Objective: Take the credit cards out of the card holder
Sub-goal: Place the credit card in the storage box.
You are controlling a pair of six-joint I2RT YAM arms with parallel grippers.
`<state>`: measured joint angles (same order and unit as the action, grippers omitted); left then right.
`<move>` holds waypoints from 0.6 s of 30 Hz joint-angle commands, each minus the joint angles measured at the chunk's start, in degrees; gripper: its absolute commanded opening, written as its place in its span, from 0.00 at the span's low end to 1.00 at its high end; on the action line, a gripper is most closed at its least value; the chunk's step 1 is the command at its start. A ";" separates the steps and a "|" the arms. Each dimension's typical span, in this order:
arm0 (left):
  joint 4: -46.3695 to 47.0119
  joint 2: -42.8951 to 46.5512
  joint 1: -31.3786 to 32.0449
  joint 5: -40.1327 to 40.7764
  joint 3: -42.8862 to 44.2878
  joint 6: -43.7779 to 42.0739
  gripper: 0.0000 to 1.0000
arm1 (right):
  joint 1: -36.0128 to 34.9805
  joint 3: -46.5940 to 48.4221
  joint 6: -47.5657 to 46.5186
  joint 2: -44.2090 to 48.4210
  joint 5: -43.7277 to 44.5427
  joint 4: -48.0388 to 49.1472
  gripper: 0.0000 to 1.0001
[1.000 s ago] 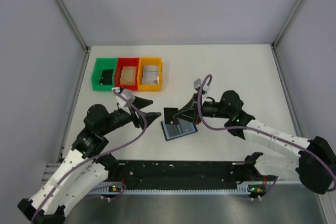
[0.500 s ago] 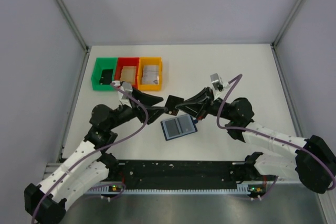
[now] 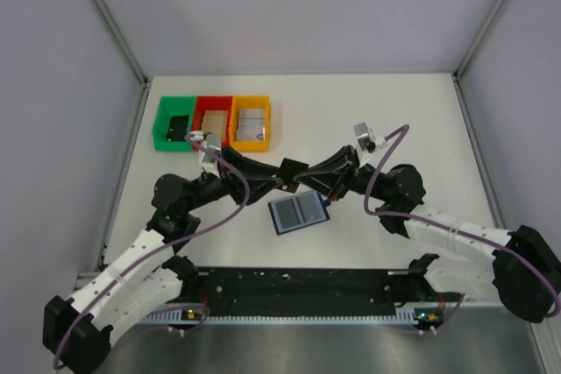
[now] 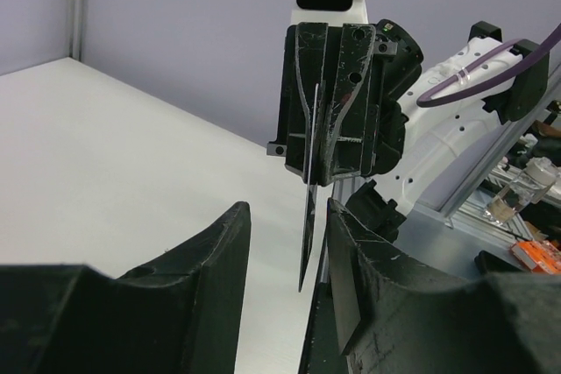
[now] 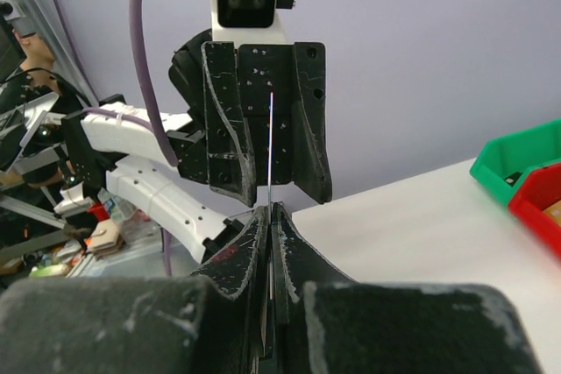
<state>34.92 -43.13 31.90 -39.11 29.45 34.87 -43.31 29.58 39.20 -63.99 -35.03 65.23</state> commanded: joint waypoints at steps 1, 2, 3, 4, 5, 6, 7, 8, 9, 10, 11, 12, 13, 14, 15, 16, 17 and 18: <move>6.21 0.77 0.09 -0.79 -1.24 2.48 0.45 | 0.42 -0.49 0.26 -0.09 0.75 4.02 0.00; 6.39 0.68 0.18 -0.88 -1.41 2.65 0.45 | 0.42 -0.58 0.35 0.00 0.92 4.20 0.00; 6.48 0.60 0.27 -1.14 -1.59 2.92 0.45 | 0.42 -0.58 0.35 0.18 1.01 4.11 0.00; 6.65 0.60 0.27 -1.14 -1.76 3.09 0.45 | 0.42 -0.58 0.52 0.18 1.01 4.29 0.00; 6.74 0.42 0.27 -1.31 -1.85 3.27 0.45 | 0.33 -0.49 0.35 0.00 0.93 4.29 0.00; 6.92 0.25 0.35 -1.49 -1.94 3.36 0.44 | 0.42 -0.40 0.35 0.00 0.92 4.20 0.00; 7.01 0.24 0.36 -1.58 -1.94 3.36 0.42 | 0.42 -0.32 0.35 0.09 0.92 4.20 0.00; 7.01 0.07 0.44 -1.58 -1.94 3.36 0.41 | 0.42 -0.32 0.35 -0.08 0.84 4.20 0.00; 7.18 -0.11 0.44 -1.49 -1.86 3.27 0.38 | 0.42 -0.32 0.44 0.00 0.75 4.11 0.00; 7.36 -0.19 0.36 -1.49 -1.77 3.10 0.33 | 0.33 -0.32 0.44 -0.17 0.75 4.11 0.00; 7.36 -0.37 0.44 -1.67 -1.59 2.83 0.24 | 0.42 -0.32 0.44 -0.17 0.75 4.03 0.00; 7.18 -0.46 0.36 -1.67 -1.33 2.57 0.19 | 0.42 -0.40 0.35 -0.17 0.66 3.94 0.00; 7.18 -0.72 0.36 -2.02 -1.07 2.39 0.12 | 0.42 -0.49 0.44 -0.17 0.75 4.02 0.00; 7.10 -0.81 0.44 -2.19 -0.80 2.13 0.03 | 0.42 -0.49 0.35 -0.17 0.75 3.94 0.00; 7.10 -0.98 0.36 -2.37 -0.63 1.96 0.00 | 0.42 -0.58 0.35 -0.17 0.84 3.94 0.00; 7.01 -1.16 0.36 -2.55 -0.54 1.69 0.00 | 0.33 -0.58 0.35 -0.09 0.84 3.94 0.00; 6.83 -1.16 0.36 -2.63 -0.54 1.34 0.00 | 0.42 -0.58 0.26 -0.09 0.92 3.50 0.00; 6.31 -0.99 0.36 -2.20 -0.45 0.82 0.00 | 0.42 -0.67 0.00 -0.09 1.19 3.06 0.00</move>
<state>39.48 -43.79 32.08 -40.95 27.64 37.34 -43.20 29.12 39.24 -64.16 -34.15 65.58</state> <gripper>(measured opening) 0.010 0.006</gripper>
